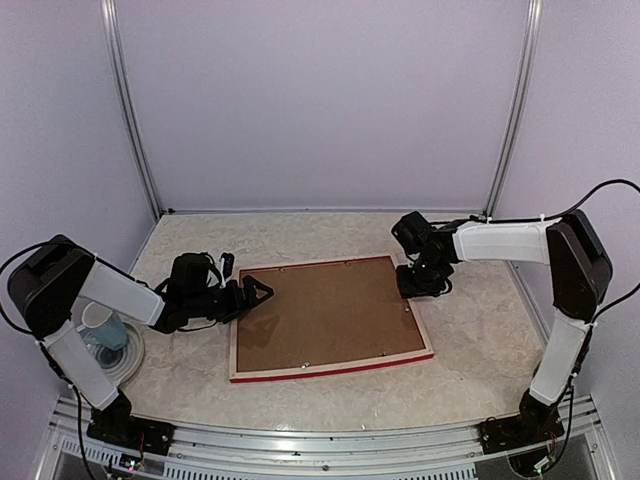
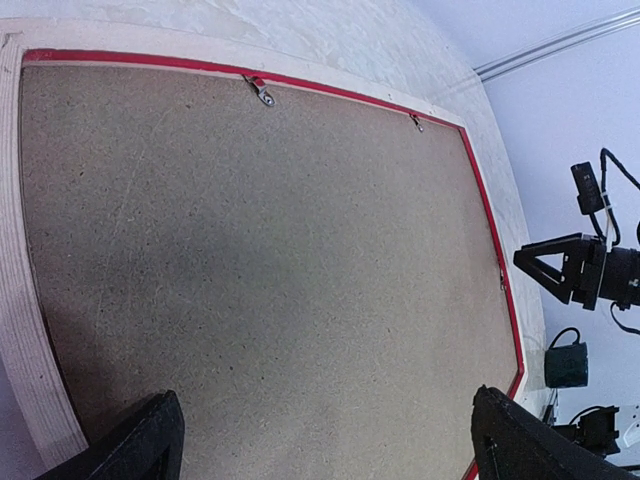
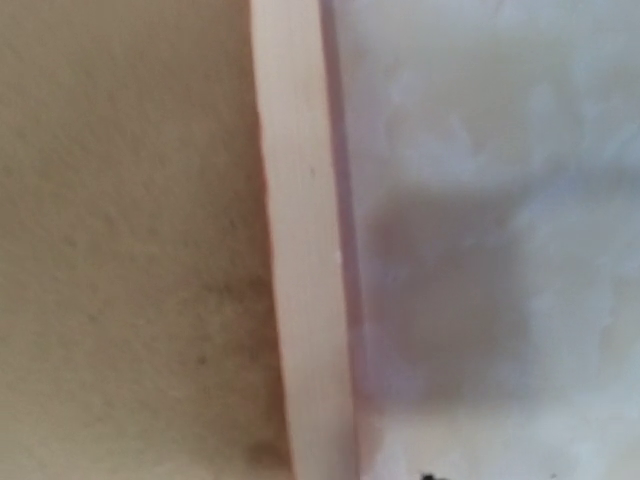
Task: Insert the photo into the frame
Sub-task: Press the fastener onto the backboard.
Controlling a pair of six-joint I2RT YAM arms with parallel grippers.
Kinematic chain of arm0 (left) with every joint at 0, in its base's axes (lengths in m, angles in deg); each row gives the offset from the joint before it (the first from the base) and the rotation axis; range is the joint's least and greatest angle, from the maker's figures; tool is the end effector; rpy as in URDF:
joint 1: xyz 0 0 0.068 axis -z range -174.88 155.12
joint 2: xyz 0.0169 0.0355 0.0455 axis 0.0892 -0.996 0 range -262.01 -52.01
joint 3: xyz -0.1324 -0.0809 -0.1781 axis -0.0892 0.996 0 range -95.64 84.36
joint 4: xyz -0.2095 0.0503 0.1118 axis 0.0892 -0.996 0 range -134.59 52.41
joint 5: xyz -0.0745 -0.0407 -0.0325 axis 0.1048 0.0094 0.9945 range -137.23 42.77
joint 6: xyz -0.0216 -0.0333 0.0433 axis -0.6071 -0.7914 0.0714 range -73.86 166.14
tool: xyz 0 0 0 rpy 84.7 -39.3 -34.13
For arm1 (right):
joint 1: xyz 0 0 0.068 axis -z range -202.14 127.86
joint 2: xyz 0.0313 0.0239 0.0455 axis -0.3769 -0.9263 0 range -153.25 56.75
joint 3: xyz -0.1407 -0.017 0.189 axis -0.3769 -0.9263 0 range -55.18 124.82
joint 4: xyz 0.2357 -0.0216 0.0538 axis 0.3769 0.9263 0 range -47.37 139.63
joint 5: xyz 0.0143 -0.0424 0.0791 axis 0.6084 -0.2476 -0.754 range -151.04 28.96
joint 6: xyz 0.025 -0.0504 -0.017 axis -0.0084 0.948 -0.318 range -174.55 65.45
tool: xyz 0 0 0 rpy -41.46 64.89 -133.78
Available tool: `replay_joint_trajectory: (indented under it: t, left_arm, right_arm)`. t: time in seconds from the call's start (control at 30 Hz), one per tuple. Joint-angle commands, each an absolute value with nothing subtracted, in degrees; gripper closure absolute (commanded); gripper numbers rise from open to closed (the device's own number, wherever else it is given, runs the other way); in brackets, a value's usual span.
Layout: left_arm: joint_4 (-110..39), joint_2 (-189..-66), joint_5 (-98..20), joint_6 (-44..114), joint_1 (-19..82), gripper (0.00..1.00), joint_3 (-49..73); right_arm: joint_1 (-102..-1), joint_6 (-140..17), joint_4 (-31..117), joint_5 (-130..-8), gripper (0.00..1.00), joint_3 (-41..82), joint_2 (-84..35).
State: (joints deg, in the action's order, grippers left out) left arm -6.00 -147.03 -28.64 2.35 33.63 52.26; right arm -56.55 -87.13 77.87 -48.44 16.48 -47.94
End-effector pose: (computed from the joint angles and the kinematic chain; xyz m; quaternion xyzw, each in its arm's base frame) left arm 0.2512 -0.1519 0.1062 -0.0359 0.8632 -0.3989 0.3073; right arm 0.2867 0.1853 0.1525 0.0051 0.9763 0.0136 0.2157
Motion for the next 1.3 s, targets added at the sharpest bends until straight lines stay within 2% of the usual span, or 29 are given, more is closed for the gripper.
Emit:
replay_joint_trajectory:
  t: [0.0,0.37,0.57,0.77,0.87,1.27]
  left_arm:
    - [-14.30,-149.30,-29.67,1.52,33.10,0.01,53.86]
    - [-14.30,-149.22,-29.76,1.41,33.07,0.01,54.02]
    - [-14.43,-149.03,-29.83,1.42,33.07,0.01,54.04]
    - [-14.56,-149.04,-29.96,1.42,32.89,0.01,54.04]
    - [-14.56,-149.12,-29.87,1.35,32.80,0.01,54.12]
    - [-14.56,-149.22,-29.96,1.14,32.63,0.01,54.21]
  right_arm:
    - [-57.08,-87.44,76.66,-49.72,0.56,13.37,-49.38]
    - [-57.11,-87.33,75.11,-50.99,0.57,11.31,-50.53]
    - [-57.12,-87.64,76.11,-50.00,0.66,10.67,-50.27]
    - [-57.12,-87.77,75.71,-50.46,0.69,8.98,-50.11]
    - [-57.12,-87.59,75.67,-50.67,0.74,8.63,-50.08]
    - [-57.90,-85.93,76.23,-50.97,0.74,8.65,-54.29]
